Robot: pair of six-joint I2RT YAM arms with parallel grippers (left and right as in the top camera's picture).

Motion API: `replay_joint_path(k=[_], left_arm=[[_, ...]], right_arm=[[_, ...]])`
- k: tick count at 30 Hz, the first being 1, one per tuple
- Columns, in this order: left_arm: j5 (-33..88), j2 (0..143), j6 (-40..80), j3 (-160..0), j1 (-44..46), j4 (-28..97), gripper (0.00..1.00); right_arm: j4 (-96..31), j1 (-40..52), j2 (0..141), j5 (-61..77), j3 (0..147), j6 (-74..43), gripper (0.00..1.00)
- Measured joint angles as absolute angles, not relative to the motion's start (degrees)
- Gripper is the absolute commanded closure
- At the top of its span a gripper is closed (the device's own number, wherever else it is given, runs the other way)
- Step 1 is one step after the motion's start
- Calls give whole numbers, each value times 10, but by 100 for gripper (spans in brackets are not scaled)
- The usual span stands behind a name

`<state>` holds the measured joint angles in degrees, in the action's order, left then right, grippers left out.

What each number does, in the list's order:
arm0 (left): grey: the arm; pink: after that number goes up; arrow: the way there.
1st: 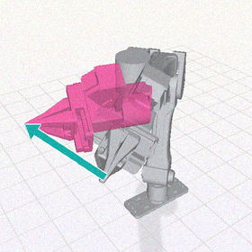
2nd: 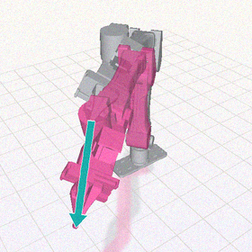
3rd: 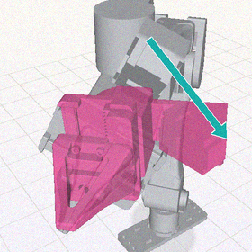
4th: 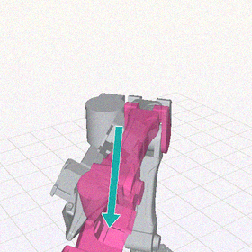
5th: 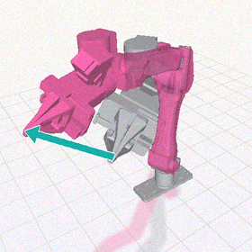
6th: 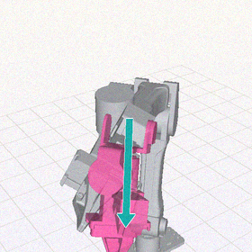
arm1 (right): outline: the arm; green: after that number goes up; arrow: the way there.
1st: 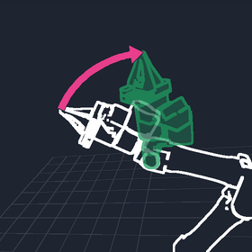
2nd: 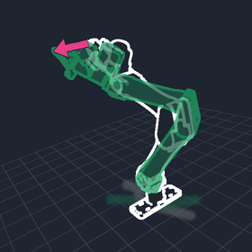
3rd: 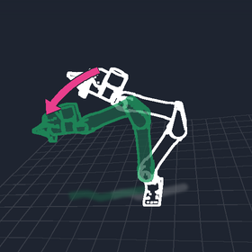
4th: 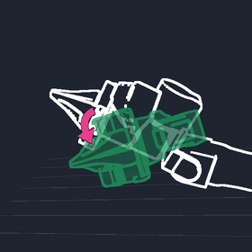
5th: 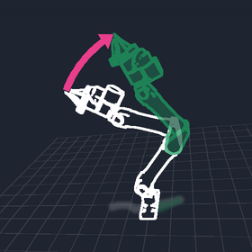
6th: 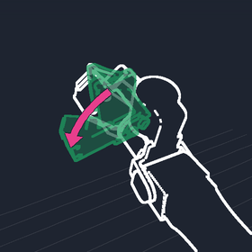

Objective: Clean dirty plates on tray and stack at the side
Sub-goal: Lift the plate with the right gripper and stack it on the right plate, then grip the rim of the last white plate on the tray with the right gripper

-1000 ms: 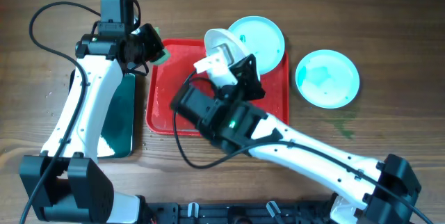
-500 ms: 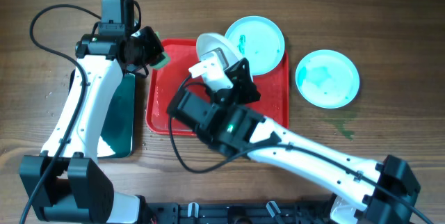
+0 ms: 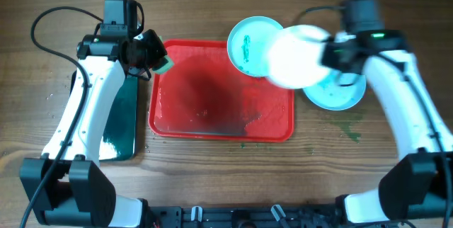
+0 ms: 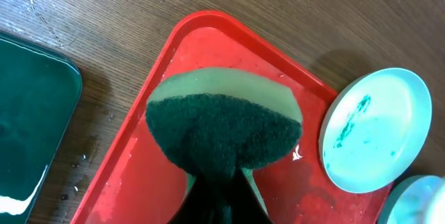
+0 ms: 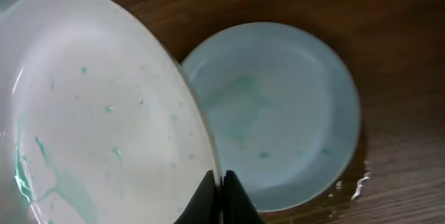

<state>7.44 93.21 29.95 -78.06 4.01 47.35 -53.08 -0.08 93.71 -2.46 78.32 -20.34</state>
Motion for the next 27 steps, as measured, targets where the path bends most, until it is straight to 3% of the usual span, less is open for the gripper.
replay_joint_path(k=[5,8,9,10,11,13,16,18,22,27], left_arm=[[74,932,300,-781,40,473,96],[74,932,300,-781,40,472,96],[74,932,300,-781,40,472,96],[74,932,300,-781,40,472,96],[74,932,300,-781,40,472,96],[75,932,300,-781,40,472,96],[75,932,300,-781,40,471,96],[75,932,300,-781,40,466,96],[75,932,302,-781,40,462,96],[74,932,302,-781,40,462,96]], right_arm=[[-490,-154,936,3,709,-204,96],[-469,-184,936,5,671,-206,95],[-460,-187,936,6,658,-206,89],[-447,-186,936,8,647,-206,72],[-434,-185,936,12,635,-208,65],[-422,-184,936,20,624,-208,56],[-404,-182,936,61,622,-207,53],[-402,-165,936,95,623,-207,50],[-406,-90,936,120,666,-191,32],[-340,47,938,112,713,-198,38]])
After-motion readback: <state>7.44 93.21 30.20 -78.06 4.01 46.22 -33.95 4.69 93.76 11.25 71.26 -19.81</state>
